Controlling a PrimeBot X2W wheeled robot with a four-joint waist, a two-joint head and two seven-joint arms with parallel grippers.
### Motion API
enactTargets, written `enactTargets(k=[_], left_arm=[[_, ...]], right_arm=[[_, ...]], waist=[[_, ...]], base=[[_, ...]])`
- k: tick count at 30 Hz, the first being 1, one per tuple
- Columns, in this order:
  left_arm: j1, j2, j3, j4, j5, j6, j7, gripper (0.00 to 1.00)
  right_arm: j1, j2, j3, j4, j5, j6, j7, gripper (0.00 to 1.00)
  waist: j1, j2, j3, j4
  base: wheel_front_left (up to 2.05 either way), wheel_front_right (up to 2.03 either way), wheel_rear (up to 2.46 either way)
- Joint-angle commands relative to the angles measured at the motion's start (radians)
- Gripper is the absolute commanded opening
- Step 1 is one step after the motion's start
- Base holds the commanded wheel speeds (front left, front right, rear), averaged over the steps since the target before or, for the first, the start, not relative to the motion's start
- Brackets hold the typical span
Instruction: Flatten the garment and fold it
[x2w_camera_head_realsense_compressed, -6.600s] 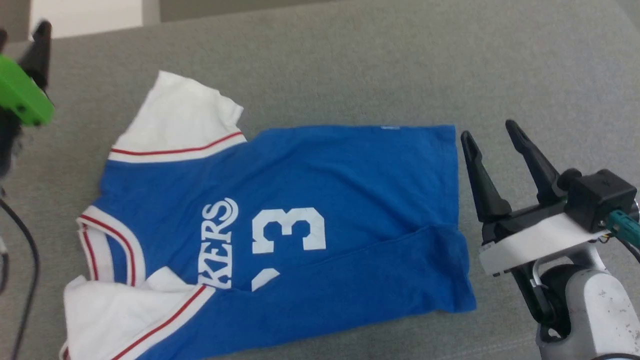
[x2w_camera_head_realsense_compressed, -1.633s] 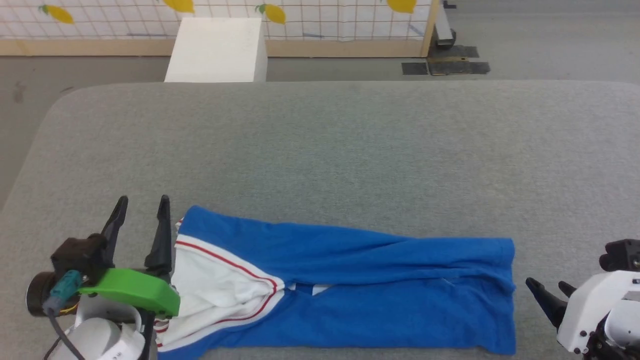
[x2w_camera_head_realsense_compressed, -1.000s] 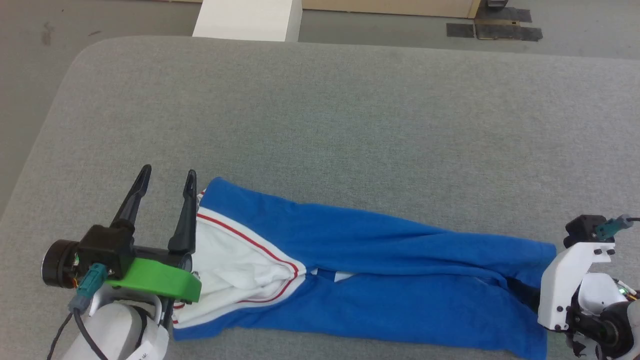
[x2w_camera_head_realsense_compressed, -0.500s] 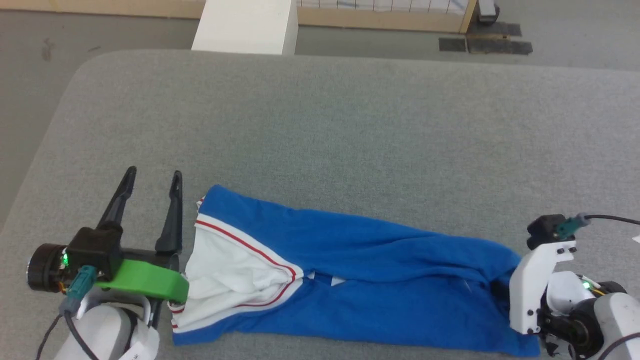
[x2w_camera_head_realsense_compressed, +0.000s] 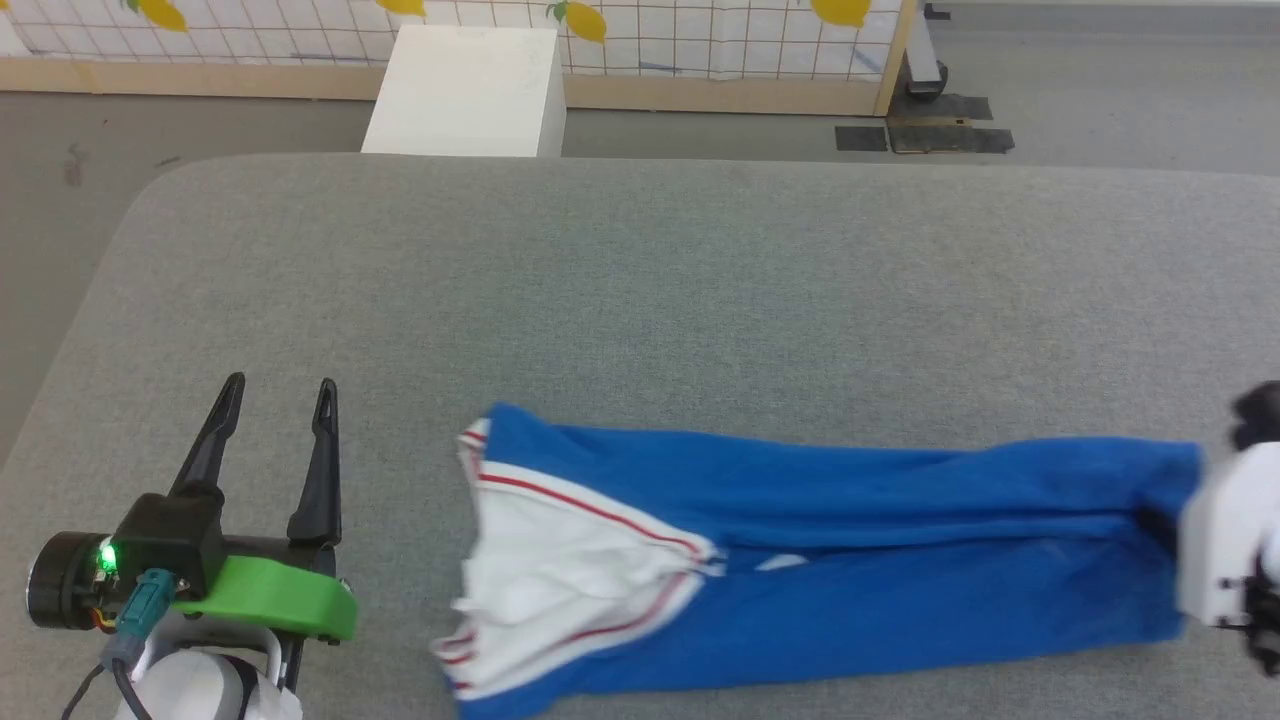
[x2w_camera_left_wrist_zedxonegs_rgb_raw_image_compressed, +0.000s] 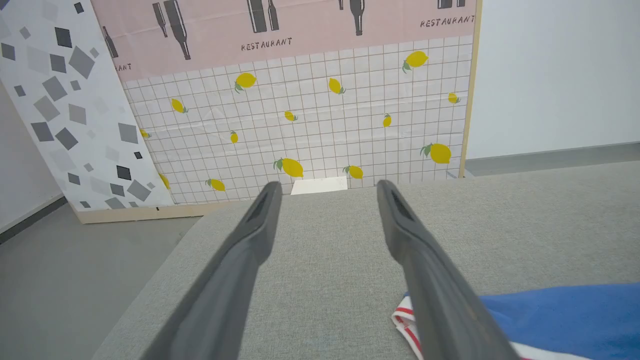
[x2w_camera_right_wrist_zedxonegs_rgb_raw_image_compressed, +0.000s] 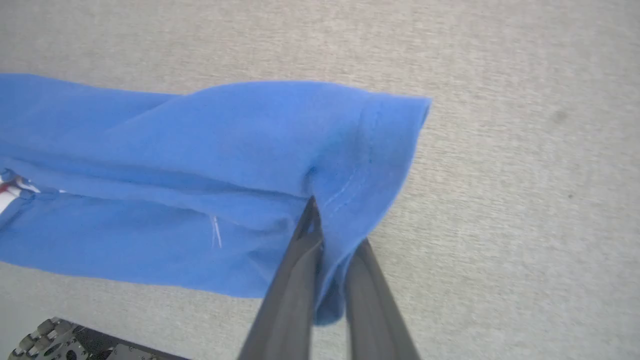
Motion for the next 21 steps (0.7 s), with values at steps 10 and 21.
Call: enactTargets(k=[10, 21], left_arm=[[0.020, 0.005, 0.001, -0.015, -0.006, 0.020, 0.004, 1.00], [0.010, -0.008, -0.004, -0.012, -0.014, 0.018, 0.000, 1.00]], right_arm=[[0.028, 0.043, -0.243, -0.026, 0.083, -0.002, 0.129, 0.00], [0.022, 0.297, -0.192, -0.126, 0.472, -0.002, 0.366, 0.00]], waist=[[0.0000, 0.0120, 0.003, -0.024], [0.0000, 0.0120, 0.000, -0.010]], base=[[0.00, 0.00, 0.00], [0.00, 0.00, 0.00]])
